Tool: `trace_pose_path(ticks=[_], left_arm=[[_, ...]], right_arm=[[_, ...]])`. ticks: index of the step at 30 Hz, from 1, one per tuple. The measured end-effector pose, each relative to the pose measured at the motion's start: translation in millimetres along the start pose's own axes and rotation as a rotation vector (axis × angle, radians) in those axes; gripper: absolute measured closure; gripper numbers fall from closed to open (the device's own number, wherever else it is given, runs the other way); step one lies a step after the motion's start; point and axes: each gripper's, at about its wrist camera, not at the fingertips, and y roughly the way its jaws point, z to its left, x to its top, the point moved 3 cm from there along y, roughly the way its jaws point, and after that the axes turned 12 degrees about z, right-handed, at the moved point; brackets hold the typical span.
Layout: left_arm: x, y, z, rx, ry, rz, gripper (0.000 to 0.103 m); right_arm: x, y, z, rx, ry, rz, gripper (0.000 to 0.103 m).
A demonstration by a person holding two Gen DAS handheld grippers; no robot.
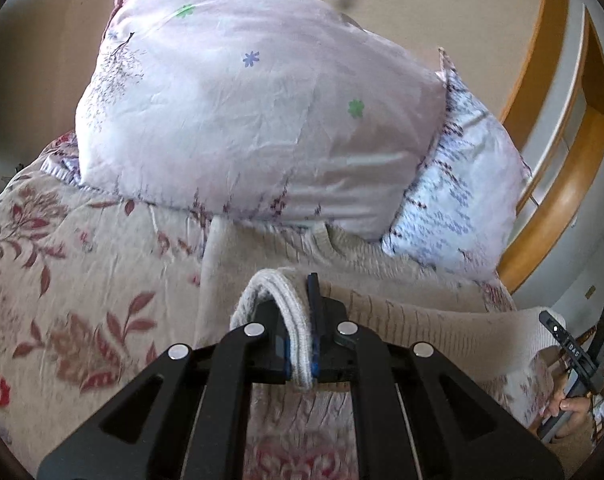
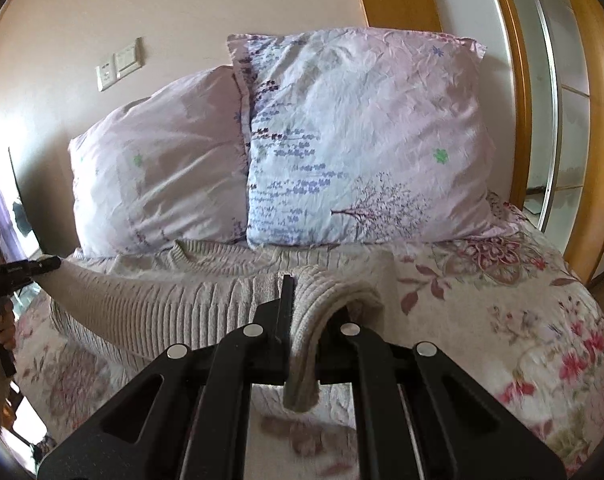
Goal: Fold small clothes
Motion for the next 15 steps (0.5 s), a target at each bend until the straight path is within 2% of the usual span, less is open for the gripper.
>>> trace_pose_path(ticks=[6, 12, 15], left_arm=[[30, 47, 16, -0.014, -0.107, 0.03, 0.097], [27, 109, 39, -0.01, -0.22, 0.151, 0.097], [23, 120, 44, -0.025, -0.242, 0.174, 0.097]], right_arm=[[24, 52, -15, 0.017, 0.084, 0.049, 0.095], [14, 119, -35, 0.015, 0.197, 0.211, 0.095], [8, 133, -44, 0.032, 0.24, 0.272, 0.095]])
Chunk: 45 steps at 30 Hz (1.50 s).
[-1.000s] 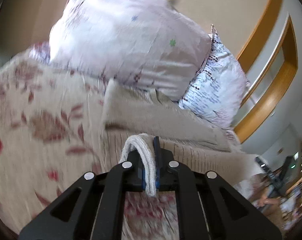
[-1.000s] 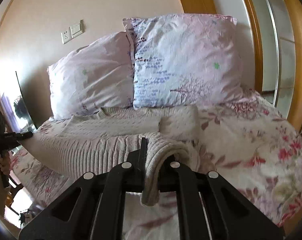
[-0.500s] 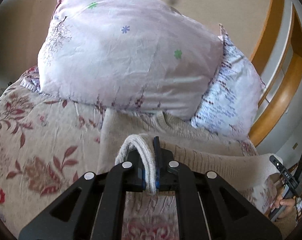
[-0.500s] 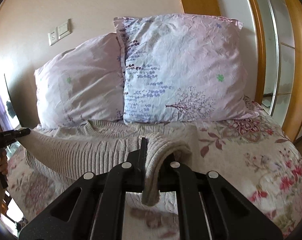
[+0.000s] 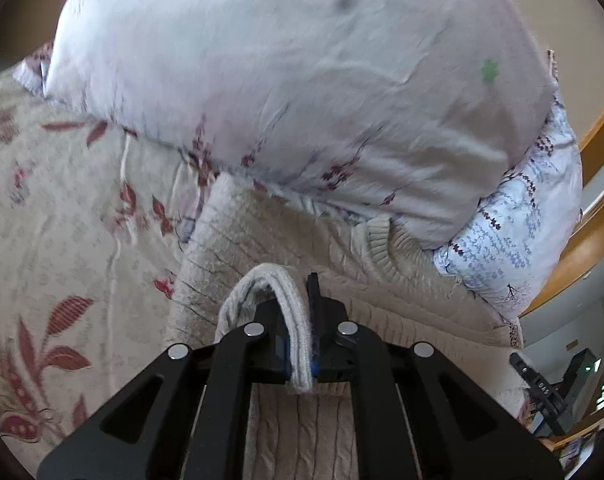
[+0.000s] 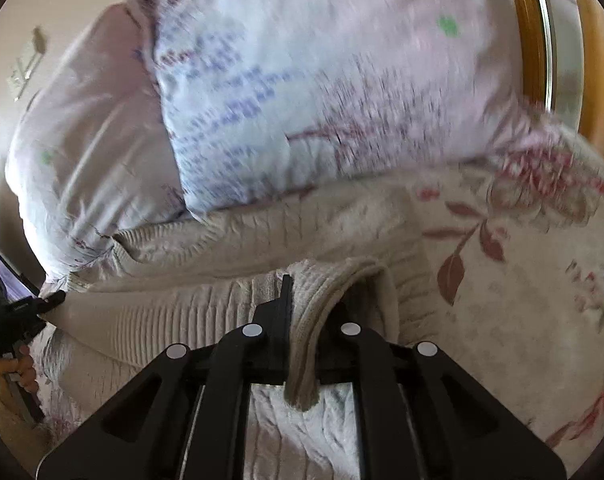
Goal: Fold small clothes
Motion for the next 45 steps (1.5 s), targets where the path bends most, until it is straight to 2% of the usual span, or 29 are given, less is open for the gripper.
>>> trace_pose_path(ticks=[4, 7, 10, 12, 14, 16, 17, 18, 19, 21, 23, 24, 27, 28, 29, 30, 33, 36, 39, 41, 43, 45], left_arm=[[-1, 1, 2, -0.049, -0.017, 0.014, 0.096], [2, 0, 5, -0.103, -0.041, 0.016, 0.096], [11, 2, 7, -0.163, -0.092, 0.008, 0.096], [16, 4, 7, -0.191, -0.123, 0.008, 0.096], [21, 12, 9, -0.21, -0.167, 0.014, 0.096], [23, 21, 15, -0.232, -0.244, 0.027, 0.094], [24, 25, 16, -0.244, -0.27, 0.03, 0.085], [25, 27, 16, -0.261, -0.28, 0.03, 0.072], [25, 26, 15, -0.295, -0.286, 0.022, 0.065], [27, 20, 12, -0.334, -0.276, -0.003, 0.032], [29, 7, 7, -0.314, -0.245, -0.045, 0.02], [30, -3, 5, -0.292, -0.216, -0.067, 0.019], [26, -20, 0, -0.24, -0.124, -0.081, 0.021], [21, -26, -2, -0.187, -0.081, -0.084, 0.025], [18, -29, -4, -0.144, -0.045, -0.085, 0.031], [12, -33, -4, -0.102, -0.003, -0.085, 0.037], [-6, -35, -10, 0.013, 0.121, -0.053, 0.049], [-20, -33, -9, 0.106, 0.196, -0.029, 0.052], [-29, -30, 0, 0.156, 0.216, -0.012, 0.053], [-34, -26, 5, 0.155, 0.211, 0.011, 0.058], [-37, -21, 7, 0.163, 0.214, 0.027, 0.064], [-40, -16, 7, 0.169, 0.225, 0.043, 0.079]], right_arm=[[-4, -9, -6, 0.06, 0.033, 0.025, 0.093], [-4, -18, -6, 0.104, 0.012, 0.031, 0.094], [9, -19, -7, 0.116, 0.031, -0.003, 0.095], [24, -16, -14, 0.177, 0.113, -0.03, 0.095], [33, -8, -22, 0.201, 0.192, -0.041, 0.094], [41, 5, -29, 0.21, 0.265, -0.017, 0.09], [43, 14, -31, 0.208, 0.3, 0.005, 0.078], [44, 20, -32, 0.215, 0.32, 0.02, 0.058], [45, 24, -33, 0.226, 0.335, 0.021, 0.05], [47, 23, -30, 0.248, 0.336, -0.014, 0.04], [47, 16, -27, 0.242, 0.317, -0.04, 0.038], [46, 10, -25, 0.241, 0.3, -0.056, 0.038], [41, -10, -27, 0.2, 0.245, -0.1, 0.041], [38, -18, -28, 0.169, 0.225, -0.108, 0.045], [34, -25, -30, 0.134, 0.202, -0.111, 0.054], [30, -31, -33, 0.095, 0.182, -0.103, 0.058], [15, -36, -39, 0.049, 0.141, -0.067, 0.063], [-1, -33, -39, 0.007, 0.091, -0.019, 0.063], [-14, -28, -37, -0.03, 0.057, 0.017, 0.063], [-18, -23, -35, -0.062, 0.041, 0.033, 0.066], [-21, -18, -31, -0.092, 0.015, 0.045, 0.073], [-24, -17, -27, -0.111, -0.02, 0.048, 0.091]])
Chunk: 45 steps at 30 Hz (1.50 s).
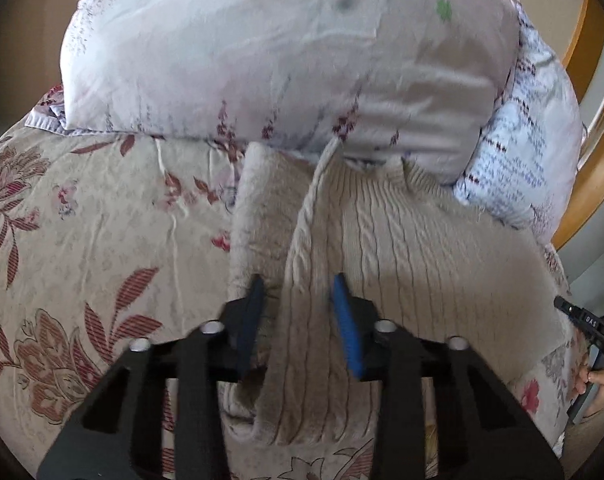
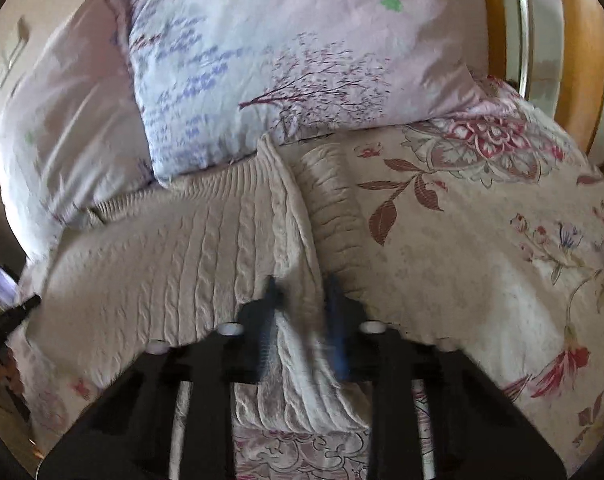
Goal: Fold small clothes
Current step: 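Pinch and straighten the folded edge with both tools, then open them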
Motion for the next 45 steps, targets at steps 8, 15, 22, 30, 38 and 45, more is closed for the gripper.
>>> trace_pose_path(ticks=[8, 15, 22, 30, 38, 45], left_arm=[[-2, -3, 8, -0.05, -0.037, 0.012, 0.096], [-7, 1, 15, -0.061, -0.042, 0.023, 0.096], [-15, 1, 18, -0.08, -0.047, -0.014, 0.095], [-3, -22, 46, -0.172, -0.191, -0.089, 0.049], [12, 3, 61, -0.356, -0.313, 0.025, 0.042], [20, 17, 54, -0.401, -0.322, 0.058, 0.042]], right_arm=[[-2, -34, 5, -0.001, 0.0, -0.086, 0.093], [-10, -8, -6, -0.076, 0.031, 0.003, 0.093], [-8, 1, 8, -0.182, -0.047, -0.02, 0.092], [-15, -18, 11, -0.13, -0.03, -0.065, 0.048], [-20, -22, 27, -0.096, -0.055, -0.086, 0.048], [-25, -17, 29, -0.077, -0.052, -0.07, 0.048]])
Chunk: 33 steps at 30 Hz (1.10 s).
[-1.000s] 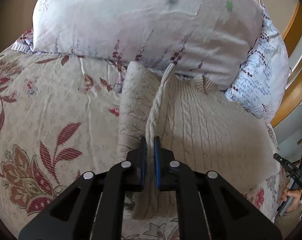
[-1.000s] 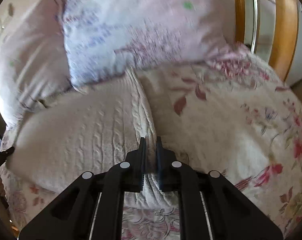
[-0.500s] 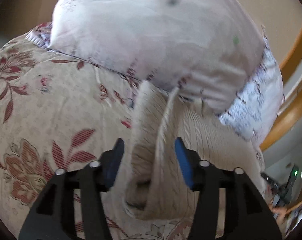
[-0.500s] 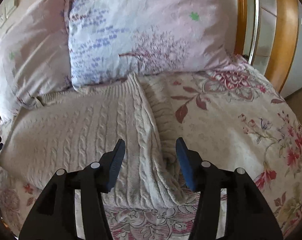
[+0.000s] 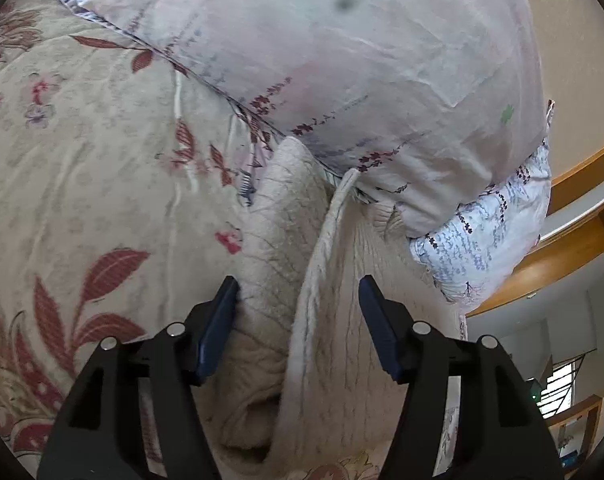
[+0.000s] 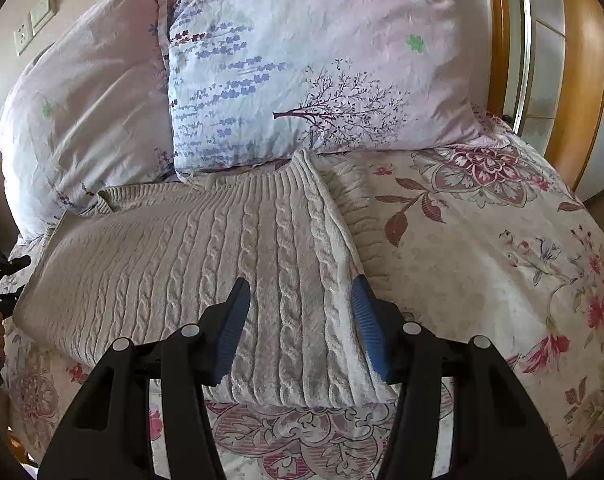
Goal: Fold small clothes
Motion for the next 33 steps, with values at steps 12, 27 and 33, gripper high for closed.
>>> trace_pose_path(ticks=[12, 27, 33], left_arm=[[3, 15, -9, 0.039, 0.007, 0.01, 0.066], [-3, 4, -48, -0.115, -0.005, -0.045, 0.086], [-12, 0, -100, -0.222, 0.048, -0.066, 0.087]], right_arm=[[-6, 8, 0, 0.019, 0.003, 0.015, 0.046], [-6, -2, 3, 0.059, 0.004, -0.002, 0.045], [-7, -10, 7, 0.094, -0.008, -0.022, 0.045]])
